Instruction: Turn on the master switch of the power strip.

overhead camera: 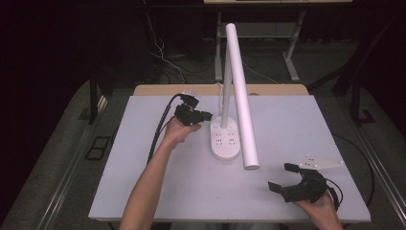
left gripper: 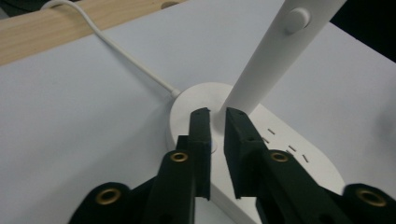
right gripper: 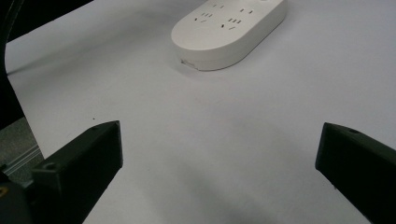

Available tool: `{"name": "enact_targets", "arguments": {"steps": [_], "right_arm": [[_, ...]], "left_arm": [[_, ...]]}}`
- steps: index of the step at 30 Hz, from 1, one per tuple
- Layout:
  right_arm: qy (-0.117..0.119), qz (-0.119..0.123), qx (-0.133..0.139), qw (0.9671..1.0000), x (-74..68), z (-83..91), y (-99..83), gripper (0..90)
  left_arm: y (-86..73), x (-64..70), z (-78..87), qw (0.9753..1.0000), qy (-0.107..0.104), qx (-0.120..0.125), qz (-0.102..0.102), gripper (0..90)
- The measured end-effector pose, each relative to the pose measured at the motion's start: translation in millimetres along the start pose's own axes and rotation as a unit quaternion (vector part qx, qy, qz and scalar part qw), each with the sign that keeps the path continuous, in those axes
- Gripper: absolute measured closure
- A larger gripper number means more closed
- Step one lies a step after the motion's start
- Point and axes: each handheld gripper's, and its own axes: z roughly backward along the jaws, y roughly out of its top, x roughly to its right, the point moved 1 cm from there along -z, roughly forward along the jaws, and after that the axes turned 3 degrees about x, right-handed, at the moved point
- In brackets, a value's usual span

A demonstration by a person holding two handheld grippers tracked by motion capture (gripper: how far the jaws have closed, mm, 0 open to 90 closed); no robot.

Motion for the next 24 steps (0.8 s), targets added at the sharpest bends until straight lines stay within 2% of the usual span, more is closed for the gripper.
{"name": "enact_targets", "arguments": {"steps": [6,11,14,16,21,22,23,24], "right_arm": [[0.000,0.000,0.000,1.0000,-0.4,-0.1,0.1,0.2],[0.000,-0.001,0.000,1.0000,-0.3,-0.1,0.3,0.2],[0.000,0.001,0.001,1.0000,-0.4,-0.2,0.4,0.2],[0.000,0.000,0.001,1.0000,-0.7,-0.3,0.4,0.3],[0.001,0.001,0.001,1.0000,-0.6,-0.5,0.2,0.2],[0.001,0.001,0.001,1.0000,-0.6,-0.5,0.2,0.2],[0.000,-0.002,0.002,1.0000,-0.6,-0.3,0.2,0.2],[0.000,-0.003,0.002,1.0000,-0.5,-0.3,0.3,0.2]], "left_arm": [[3.9,0.0,17.3,0.9997,-0.007,0.007,0.021,58.2],[3.1,0.7,32.3,0.9998,-0.009,0.008,0.016,35.0],[0.4,2.6,39.4,0.9991,-0.009,0.027,0.032,26.8],[-1.6,2.2,44.3,0.9986,-0.014,0.038,0.034,21.8],[-5.5,-0.6,53.8,0.9983,-0.020,0.039,0.039,7.2],[-6.5,-0.7,55.5,0.9984,-0.019,0.036,0.040,7.2],[-8.2,-0.2,58.7,0.9986,-0.015,0.028,0.041,0.0],[-9.5,-0.3,61.6,0.9989,-0.013,0.027,0.037,0.0]]}}
